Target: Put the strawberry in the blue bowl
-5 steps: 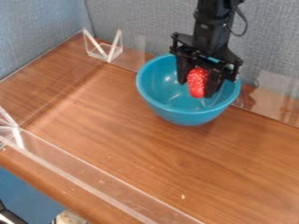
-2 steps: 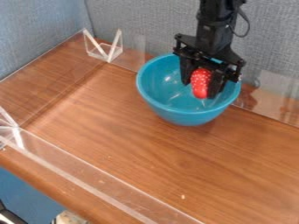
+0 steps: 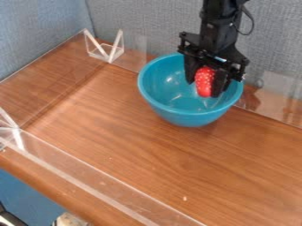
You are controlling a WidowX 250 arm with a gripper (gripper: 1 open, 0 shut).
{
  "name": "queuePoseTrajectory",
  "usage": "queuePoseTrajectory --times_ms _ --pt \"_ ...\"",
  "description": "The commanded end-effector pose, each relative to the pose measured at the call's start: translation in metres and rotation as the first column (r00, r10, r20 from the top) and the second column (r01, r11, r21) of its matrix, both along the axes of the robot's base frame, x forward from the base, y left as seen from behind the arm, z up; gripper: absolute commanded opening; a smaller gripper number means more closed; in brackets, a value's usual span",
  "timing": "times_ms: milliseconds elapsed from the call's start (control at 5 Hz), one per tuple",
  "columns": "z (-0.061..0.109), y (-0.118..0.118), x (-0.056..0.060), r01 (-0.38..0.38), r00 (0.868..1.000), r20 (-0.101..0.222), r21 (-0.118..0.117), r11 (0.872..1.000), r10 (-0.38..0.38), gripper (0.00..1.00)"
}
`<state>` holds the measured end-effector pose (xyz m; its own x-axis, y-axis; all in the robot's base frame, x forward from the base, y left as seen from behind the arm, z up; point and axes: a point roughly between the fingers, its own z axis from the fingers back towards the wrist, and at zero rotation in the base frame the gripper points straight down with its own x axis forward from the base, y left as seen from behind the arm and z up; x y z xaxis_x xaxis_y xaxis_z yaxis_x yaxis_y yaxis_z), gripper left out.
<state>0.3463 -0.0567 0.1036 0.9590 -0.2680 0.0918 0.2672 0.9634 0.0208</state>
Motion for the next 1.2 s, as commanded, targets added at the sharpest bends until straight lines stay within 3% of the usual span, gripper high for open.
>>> queuePoseTrajectory --times_ms 0,400,1000 --pt "0.020 -0.006 0.009 0.026 0.997 0.073 -0.014 1.000 -0.025 0.00" --pt "0.024 -0.008 0.008 0.055 0.995 0.087 -0.019 0.998 -0.054 0.00" --pt "0.004 -0.008 0.006 0.059 0.998 0.034 -0.001 0.998 -0.059 0.00"
